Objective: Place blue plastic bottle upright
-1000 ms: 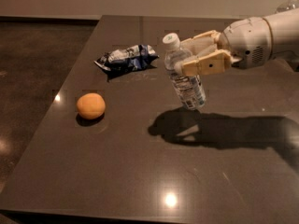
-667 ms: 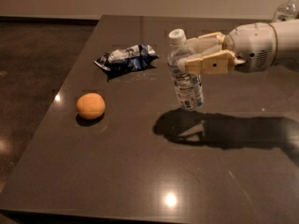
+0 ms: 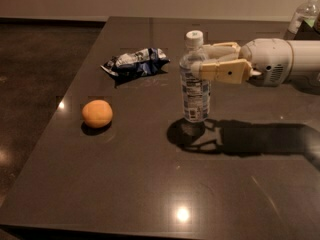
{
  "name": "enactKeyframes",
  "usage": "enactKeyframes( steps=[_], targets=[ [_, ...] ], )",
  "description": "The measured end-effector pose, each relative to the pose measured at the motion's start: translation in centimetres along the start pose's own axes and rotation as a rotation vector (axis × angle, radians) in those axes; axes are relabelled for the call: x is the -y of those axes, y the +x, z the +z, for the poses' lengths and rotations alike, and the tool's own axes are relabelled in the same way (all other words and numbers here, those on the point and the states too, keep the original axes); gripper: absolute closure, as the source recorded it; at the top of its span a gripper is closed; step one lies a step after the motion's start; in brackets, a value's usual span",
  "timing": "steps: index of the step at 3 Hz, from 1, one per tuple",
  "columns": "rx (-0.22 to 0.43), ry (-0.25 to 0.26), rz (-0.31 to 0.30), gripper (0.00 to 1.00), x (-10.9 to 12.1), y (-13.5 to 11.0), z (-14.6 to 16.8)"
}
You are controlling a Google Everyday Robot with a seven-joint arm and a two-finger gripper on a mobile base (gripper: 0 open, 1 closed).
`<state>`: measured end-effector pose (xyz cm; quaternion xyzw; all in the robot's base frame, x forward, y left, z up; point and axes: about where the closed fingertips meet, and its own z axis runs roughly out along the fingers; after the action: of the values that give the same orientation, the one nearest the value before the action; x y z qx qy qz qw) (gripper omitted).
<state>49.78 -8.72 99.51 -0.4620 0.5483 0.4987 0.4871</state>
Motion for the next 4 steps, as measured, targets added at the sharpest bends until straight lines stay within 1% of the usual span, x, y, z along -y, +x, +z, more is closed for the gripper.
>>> enactKeyframes(
  steps=[1, 2, 3, 4],
  targets=[
    [0.089, -0.006, -0.005, 1.00, 0.0, 0.7, 0.0],
    [0.128, -0.011, -0.014, 1.00, -0.1, 1.0, 0.1],
    [0.133, -0.017, 0.001, 0.90, -0.2, 1.5, 0.2],
    [0.130, -0.026, 0.028, 0.67, 0.0, 2.3, 0.5]
  ],
)
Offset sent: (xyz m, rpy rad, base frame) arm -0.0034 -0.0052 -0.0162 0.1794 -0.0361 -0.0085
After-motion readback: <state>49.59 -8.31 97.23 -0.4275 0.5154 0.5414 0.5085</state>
